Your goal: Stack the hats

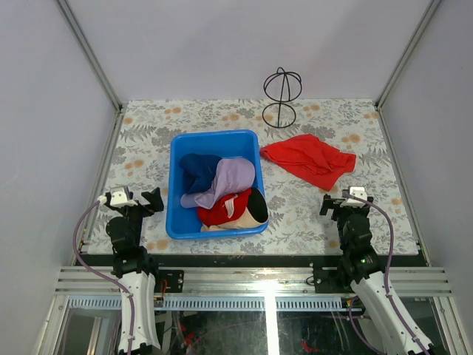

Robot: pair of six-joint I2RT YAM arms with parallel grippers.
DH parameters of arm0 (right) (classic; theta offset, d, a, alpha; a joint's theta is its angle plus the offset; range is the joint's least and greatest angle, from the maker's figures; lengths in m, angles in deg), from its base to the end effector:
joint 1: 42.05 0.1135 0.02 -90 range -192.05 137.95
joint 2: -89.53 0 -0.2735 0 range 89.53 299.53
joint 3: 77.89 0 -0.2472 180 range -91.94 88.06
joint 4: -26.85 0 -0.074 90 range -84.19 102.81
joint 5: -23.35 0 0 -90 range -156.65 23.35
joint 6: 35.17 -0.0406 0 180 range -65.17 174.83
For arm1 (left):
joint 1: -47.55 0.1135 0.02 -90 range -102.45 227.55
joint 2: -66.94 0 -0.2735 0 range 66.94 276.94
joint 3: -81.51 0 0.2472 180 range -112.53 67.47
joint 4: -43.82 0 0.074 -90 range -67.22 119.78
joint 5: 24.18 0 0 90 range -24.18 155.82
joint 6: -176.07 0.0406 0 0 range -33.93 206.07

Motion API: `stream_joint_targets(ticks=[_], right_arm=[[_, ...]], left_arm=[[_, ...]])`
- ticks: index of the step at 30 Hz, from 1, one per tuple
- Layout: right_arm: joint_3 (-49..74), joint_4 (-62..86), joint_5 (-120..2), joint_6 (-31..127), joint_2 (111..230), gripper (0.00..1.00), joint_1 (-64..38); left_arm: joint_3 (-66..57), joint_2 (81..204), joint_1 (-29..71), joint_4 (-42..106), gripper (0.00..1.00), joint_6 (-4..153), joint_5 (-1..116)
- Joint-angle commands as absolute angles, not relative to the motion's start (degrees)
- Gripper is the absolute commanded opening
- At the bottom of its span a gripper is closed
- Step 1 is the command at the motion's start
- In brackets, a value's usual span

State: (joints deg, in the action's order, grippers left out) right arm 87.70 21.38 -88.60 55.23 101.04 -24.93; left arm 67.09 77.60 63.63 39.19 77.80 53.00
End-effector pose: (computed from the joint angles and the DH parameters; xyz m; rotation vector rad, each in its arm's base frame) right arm 0.1100 0.0180 0.1756 0.0491 1.6123 -0.0838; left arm 0.1096 0.0222 0.1786 -0.1620 1.5778 -0.0710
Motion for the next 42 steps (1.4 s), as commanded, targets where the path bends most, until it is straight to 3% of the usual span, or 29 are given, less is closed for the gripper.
stream_joint_targets(ticks=[1,11,19,27,30,33,37,39,42], right_arm=[[93.39,24.33,-89.29,54.93,99.89,0.99,-25.00],[93.52,23.30,-88.21,55.32,98.32,0.99,-25.00],[91.36,25.82,-91.60,54.18,104.44,0.99,-25.00],[77.68,15.52,-91.78,52.50,101.37,0.99,-25.01],[74.71,17.16,-97.80,41.71,102.46,0.99,-25.00],[67.27,12.65,-97.08,42.44,106.17,0.99,-25.00],[52.64,3.21,-94.53,35.92,113.85,0.99,-25.00],[46.96,0.59,-87.29,38.59,118.55,0.99,-25.02],[42.58,3.05,-88.66,34.75,125.88,0.99,-25.01]], left_arm=[[73.55,77.62,63.23,43.13,1.00,78.50,53.71],[73.51,78.10,63.21,43.47,1.00,78.44,53.70],[73.48,78.85,63.22,43.94,1.00,78.51,53.71],[71.76,78.45,63.20,42.12,1.00,79.29,51.90],[69.32,80.88,63.20,41.12,1.00,80.86,48.49],[63.44,86.21,63.13,38.03,1.00,79.20,54.30],[50.23,95.36,63.27,31.49,1.00,68.63,70.66],[44.06,97.71,62.26,30.30,1.00,70.61,72.96],[39.92,95.09,61.51,34.55,1.00,82.66,71.52]])
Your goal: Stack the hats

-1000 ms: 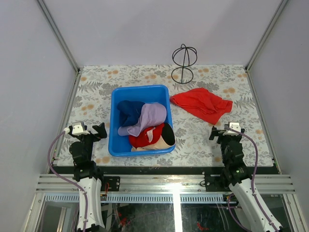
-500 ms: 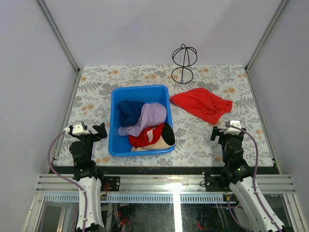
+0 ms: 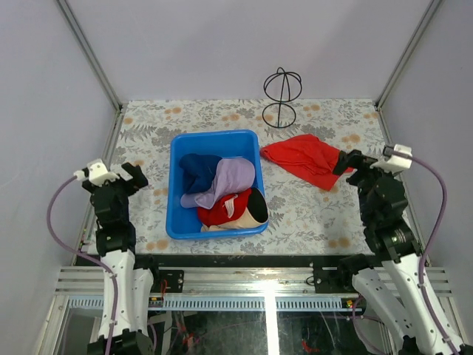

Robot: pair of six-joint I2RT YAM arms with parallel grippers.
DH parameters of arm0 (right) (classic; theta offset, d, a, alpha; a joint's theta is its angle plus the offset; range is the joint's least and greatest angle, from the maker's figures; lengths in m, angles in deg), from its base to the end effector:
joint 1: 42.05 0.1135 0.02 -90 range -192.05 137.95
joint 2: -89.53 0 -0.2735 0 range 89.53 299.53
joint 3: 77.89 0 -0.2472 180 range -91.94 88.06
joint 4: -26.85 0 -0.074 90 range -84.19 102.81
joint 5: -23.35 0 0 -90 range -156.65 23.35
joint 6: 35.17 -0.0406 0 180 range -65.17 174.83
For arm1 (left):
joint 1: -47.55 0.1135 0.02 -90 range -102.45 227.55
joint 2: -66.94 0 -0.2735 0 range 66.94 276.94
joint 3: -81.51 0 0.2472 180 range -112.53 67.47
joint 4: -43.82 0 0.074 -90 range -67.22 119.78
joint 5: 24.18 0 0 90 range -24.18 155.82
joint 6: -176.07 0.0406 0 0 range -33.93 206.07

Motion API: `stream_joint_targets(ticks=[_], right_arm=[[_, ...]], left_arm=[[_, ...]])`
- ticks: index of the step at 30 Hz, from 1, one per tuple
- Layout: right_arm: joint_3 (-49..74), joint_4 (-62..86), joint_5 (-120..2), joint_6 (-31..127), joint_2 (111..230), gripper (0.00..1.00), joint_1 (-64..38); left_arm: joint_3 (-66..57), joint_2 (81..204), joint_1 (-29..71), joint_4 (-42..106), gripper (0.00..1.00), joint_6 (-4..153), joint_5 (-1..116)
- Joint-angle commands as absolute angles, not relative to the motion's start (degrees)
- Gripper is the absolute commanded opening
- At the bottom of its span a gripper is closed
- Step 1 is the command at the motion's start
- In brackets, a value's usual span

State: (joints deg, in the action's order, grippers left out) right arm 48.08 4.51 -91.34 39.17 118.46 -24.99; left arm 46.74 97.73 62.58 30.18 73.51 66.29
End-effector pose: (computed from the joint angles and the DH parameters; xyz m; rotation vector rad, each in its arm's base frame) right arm 0.1152 0.0176 0.3560 0.3239 1.4937 0.1275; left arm 0.1396 0.0378 0.2514 -0.4206 1.6879 0.0388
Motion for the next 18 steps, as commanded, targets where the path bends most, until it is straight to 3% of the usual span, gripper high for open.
stream_joint_targets(ticks=[1,5,9,14,18], right_arm=[[40.16,2.03,-89.85,33.66,128.91,0.99,-25.01],[30.82,-3.31,-87.37,32.86,143.00,0.99,-25.00],[24.02,-3.87,-80.20,30.20,156.51,0.99,-25.02],[14.83,-8.12,-70.94,28.49,173.44,0.99,-25.99],[14.30,-6.26,-66.19,30.26,179.74,0.99,-26.99]], left_arm=[[39.50,94.96,61.45,36.80,1.00,85.79,71.71],[33.47,98.62,61.50,36.59,1.00,77.10,83.41],[18.11,112.02,60.83,25.41,1.00,74.18,76.24],[14.94,117.43,59.85,27.22,1.00,64.52,75.26],[5.55,126.47,59.78,19.28,1.00,58.81,61.16]])
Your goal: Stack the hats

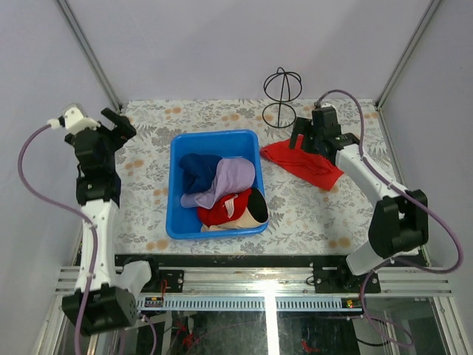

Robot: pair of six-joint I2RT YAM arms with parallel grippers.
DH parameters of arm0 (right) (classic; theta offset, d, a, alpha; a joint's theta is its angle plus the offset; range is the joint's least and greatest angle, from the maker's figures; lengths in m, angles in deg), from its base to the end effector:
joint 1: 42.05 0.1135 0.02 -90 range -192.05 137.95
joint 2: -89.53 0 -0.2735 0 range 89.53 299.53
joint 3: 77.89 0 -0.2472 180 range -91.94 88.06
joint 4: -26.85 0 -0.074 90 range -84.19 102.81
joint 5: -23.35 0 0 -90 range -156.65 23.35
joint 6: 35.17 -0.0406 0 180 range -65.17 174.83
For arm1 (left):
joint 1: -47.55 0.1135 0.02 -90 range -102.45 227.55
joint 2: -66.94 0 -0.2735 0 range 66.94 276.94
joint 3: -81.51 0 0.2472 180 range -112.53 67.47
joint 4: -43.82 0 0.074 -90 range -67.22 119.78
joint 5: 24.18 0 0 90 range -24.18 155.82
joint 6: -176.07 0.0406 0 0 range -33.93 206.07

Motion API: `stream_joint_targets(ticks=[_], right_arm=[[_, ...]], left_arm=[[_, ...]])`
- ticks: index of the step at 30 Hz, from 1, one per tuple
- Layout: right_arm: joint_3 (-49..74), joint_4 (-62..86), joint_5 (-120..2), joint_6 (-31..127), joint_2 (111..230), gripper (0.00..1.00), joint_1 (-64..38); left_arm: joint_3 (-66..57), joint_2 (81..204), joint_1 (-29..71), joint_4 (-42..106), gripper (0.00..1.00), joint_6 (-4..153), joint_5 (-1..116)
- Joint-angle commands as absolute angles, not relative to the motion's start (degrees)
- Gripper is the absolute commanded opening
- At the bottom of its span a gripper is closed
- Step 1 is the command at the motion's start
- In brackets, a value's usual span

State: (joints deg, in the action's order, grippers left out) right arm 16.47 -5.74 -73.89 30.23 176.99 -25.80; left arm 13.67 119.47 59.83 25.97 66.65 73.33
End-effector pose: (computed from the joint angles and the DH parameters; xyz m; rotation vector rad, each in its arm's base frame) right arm 0.3367 0.0928 0.3143 0.2309 2.1664 0.2715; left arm 0.2003 0.0490 0.3908 -0.5375 1.5227 0.0096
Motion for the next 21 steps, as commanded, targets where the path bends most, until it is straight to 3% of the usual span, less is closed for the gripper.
stream_joint_targets(ticks=[1,5,12,17,21], right_arm=[[15.25,-4.65,-64.77,30.10,180.76,0.99,-27.83],[17.46,2.51,-58.27,29.57,186.78,0.99,-30.31],[16.28,12.38,-53.76,28.18,197.72,0.99,-31.36],[13.27,13.35,-54.67,26.39,204.83,0.99,-31.54],[12.52,11.10,-59.08,26.43,206.01,0.99,-34.76]], left_arm=[[3.01,128.13,59.63,17.94,1.00,58.75,57.28],[1.55,128.81,59.36,20.93,1.00,56.61,43.11],[3.05,127.28,59.33,17.55,1.00,55.14,32.76],[3.39,125.18,59.14,17.80,1.00,52.15,30.77],[0.81,123.25,58.94,9.75,1.00,53.47,31.18]])
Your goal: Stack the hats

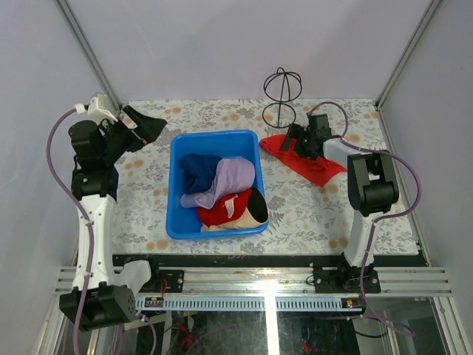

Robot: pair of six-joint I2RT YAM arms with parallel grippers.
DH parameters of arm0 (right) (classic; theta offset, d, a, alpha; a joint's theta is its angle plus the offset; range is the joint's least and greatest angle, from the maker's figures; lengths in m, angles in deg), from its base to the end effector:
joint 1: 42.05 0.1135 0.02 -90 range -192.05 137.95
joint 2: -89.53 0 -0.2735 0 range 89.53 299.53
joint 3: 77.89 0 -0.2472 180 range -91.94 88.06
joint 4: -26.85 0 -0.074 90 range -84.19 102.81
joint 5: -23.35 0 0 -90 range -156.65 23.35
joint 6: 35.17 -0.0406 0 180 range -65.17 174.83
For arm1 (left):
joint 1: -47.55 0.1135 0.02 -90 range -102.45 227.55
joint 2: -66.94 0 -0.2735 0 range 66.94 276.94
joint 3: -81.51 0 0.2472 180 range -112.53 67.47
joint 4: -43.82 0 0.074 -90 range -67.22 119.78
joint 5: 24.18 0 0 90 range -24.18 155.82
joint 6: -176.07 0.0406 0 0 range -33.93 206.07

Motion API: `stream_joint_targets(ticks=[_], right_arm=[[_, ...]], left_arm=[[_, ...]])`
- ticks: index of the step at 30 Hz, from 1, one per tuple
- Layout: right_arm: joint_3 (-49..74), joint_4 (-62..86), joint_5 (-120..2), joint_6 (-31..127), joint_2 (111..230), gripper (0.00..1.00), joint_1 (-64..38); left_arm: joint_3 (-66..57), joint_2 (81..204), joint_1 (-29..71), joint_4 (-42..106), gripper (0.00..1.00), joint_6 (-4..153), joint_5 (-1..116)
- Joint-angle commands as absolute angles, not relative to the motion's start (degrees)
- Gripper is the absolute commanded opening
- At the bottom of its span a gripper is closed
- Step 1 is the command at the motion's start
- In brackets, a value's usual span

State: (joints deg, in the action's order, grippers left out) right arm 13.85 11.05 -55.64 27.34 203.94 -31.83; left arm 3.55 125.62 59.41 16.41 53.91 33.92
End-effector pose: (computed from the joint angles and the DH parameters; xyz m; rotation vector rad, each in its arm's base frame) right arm 0.4312 0.0856 0.1775 0.2529 2.3376 0.5527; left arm 0.2183 0.0239 0.4134 -0.2458 1.7293 -0.7361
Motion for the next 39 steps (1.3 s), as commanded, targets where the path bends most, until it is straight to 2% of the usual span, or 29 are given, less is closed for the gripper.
stream_joint_targets(ticks=[1,8,13,16,19,24,27,31,36,39], right_arm=[[12.20,10.09,-60.59,26.62,206.22,0.99,-35.81],[5.61,0.96,-71.57,30.67,208.69,0.99,-44.84],[2.06,-1.98,-67.52,34.08,205.01,0.99,-47.13],[2.91,-2.32,-62.95,34.16,199.84,0.99,-44.91],[4.81,-4.62,-58.86,33.56,194.32,0.99,-42.03],[10.14,-5.83,-48.47,28.39,186.53,0.98,-36.22],[11.55,-8.28,-43.96,26.11,183.81,0.95,-31.37],[13.53,-10.10,-43.87,25.48,181.06,0.94,-25.80],[13.16,-12.26,-44.14,26.15,181.71,0.92,-18.54],[11.49,-13.37,-46.35,26.25,183.05,0.91,-15.46]], left_arm=[[1.49,122.52,58.86,8.13,1.00,53.17,31.38],[14.56,114.32,56.50,-1.02,1.00,52.33,34.42],[13.84,113.83,56.40,-10.35,1.00,56.03,37.66],[9.75,114.95,56.40,-14.73,1.00,56.38,42.40],[8.41,116.37,56.64,-20.51,1.00,50.96,56.51],[13.38,125.02,58.17,-20.26,1.00,53.91,47.67],[14.62,125.25,59.94,-18.81,1.00,52.97,45.88],[11.98,126.14,60.40,-19.36,1.00,51.97,48.59],[14.32,128.48,62.23,-17.15,1.00,49.62,43.36],[13.80,128.08,62.41,-18.86,1.00,46.83,45.25]])
